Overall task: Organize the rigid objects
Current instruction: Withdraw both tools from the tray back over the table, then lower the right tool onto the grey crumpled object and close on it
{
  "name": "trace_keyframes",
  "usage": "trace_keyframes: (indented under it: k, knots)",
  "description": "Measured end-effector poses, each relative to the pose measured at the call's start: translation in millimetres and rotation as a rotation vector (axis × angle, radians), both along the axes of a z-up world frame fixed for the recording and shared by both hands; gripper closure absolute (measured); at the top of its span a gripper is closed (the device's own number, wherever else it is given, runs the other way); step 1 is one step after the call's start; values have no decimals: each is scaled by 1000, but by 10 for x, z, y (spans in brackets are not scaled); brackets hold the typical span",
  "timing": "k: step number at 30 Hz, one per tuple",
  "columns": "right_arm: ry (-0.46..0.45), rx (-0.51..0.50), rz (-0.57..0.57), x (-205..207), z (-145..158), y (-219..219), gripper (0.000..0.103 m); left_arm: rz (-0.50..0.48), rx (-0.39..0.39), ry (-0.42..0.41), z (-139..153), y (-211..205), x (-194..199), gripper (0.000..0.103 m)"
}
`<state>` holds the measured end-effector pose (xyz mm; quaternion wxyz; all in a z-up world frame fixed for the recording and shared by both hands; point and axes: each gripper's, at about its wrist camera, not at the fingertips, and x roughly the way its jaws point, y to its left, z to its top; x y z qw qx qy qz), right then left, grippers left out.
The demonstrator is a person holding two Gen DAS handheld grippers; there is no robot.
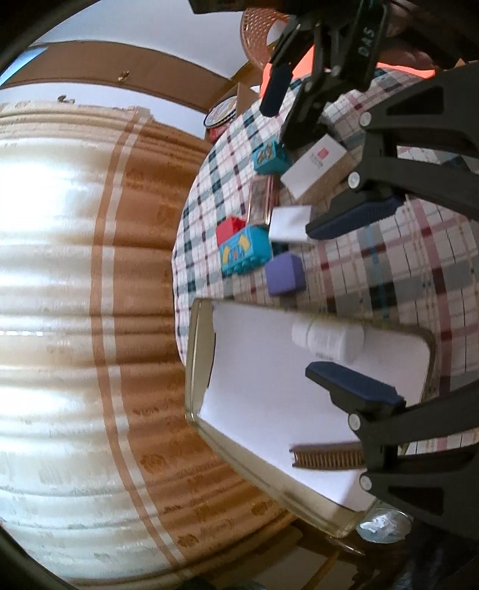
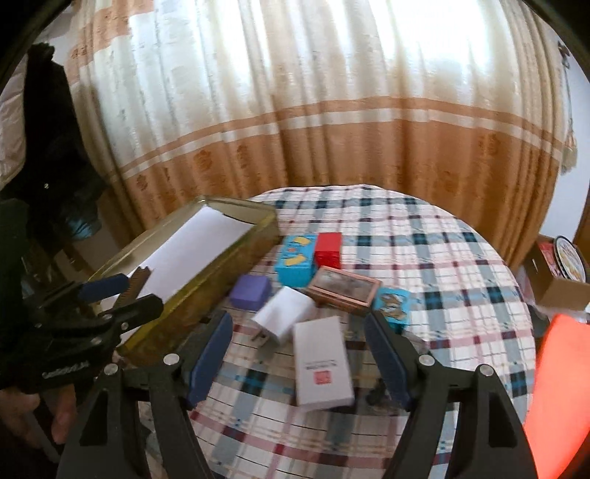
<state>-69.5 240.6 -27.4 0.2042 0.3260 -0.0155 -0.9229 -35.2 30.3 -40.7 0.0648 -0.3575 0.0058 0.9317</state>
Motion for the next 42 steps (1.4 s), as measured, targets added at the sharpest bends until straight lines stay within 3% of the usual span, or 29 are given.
trace_keyframes:
  k: [14,32,38,42]
  knots:
    - [-51,-9,-126,-16,-182,450,27,-74,10,-32,-91,301,12,34]
    - [-125,8,-193,-155,-412,605,27,-136,-6,-93,-254,523,-93,29]
    - [-163,5,-209,-205,-518,623,27,-140,-18,-106,-294,567,-117,25]
    - [-166,5,-211,-221,-533,617,27,-134,-19,-100,-296,561,-118,7]
